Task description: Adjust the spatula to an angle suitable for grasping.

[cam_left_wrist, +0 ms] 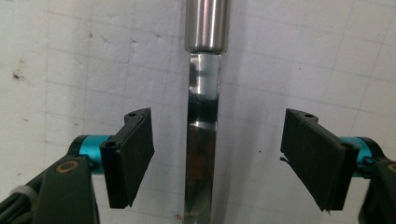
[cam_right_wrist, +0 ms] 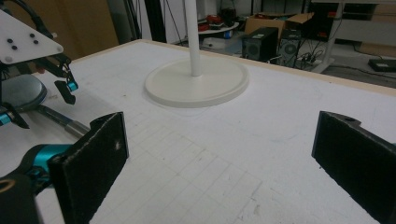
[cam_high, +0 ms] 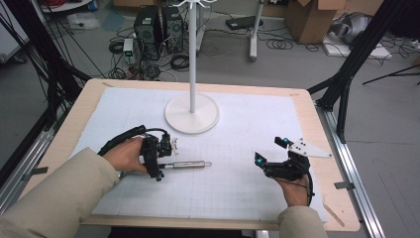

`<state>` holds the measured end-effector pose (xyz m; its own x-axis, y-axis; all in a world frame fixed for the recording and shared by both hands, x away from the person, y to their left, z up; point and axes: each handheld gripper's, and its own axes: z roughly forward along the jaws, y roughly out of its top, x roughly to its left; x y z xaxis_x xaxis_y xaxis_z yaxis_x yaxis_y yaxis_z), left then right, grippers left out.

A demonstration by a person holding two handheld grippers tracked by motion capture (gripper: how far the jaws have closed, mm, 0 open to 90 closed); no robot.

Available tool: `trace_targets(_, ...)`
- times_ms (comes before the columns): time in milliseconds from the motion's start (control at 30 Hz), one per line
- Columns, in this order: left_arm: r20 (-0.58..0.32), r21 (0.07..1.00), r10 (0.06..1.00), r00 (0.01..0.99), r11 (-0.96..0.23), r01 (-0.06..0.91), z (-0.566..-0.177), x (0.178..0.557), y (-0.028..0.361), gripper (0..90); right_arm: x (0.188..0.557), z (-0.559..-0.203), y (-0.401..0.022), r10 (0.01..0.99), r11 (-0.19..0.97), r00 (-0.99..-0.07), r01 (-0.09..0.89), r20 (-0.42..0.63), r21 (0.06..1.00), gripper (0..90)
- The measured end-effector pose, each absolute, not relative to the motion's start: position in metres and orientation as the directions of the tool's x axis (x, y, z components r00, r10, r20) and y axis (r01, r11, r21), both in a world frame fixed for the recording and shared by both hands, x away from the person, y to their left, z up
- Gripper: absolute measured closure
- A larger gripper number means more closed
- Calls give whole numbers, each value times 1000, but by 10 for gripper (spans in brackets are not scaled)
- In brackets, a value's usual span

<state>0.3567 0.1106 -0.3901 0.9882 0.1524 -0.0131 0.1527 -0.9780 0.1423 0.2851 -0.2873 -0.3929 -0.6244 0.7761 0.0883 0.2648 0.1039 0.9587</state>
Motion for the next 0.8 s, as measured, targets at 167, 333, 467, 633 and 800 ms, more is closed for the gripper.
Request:
trace_targets(167, -14, 115, 168, 986, -979, 169, -394, 359, 110, 322, 285, -393, -288, 776, 101, -624, 264, 90, 959, 28)
trace_targets(333, -19, 96, 178, 984, -979, 179, -396, 360, 110, 401, 285, -393, -287, 776, 103, -624, 267, 90, 958, 28)
trace_targets(467, -17, 84, 200, 980, -976, 201, -398, 362, 110, 463, 285, -393, -288, 776, 103, -624, 263, 87, 959, 28)
trace_targets(633, -29, 71, 213, 977, -974, 214, -400, 363, 111, 500, 285, -393, -288, 776, 105, -625, 262, 86, 959, 28)
trace_targets(800, -27, 69, 210, 977, -975, 212, -400, 364, 111, 545, 285, -393, -288, 777, 103, -624, 264, 89, 959, 28)
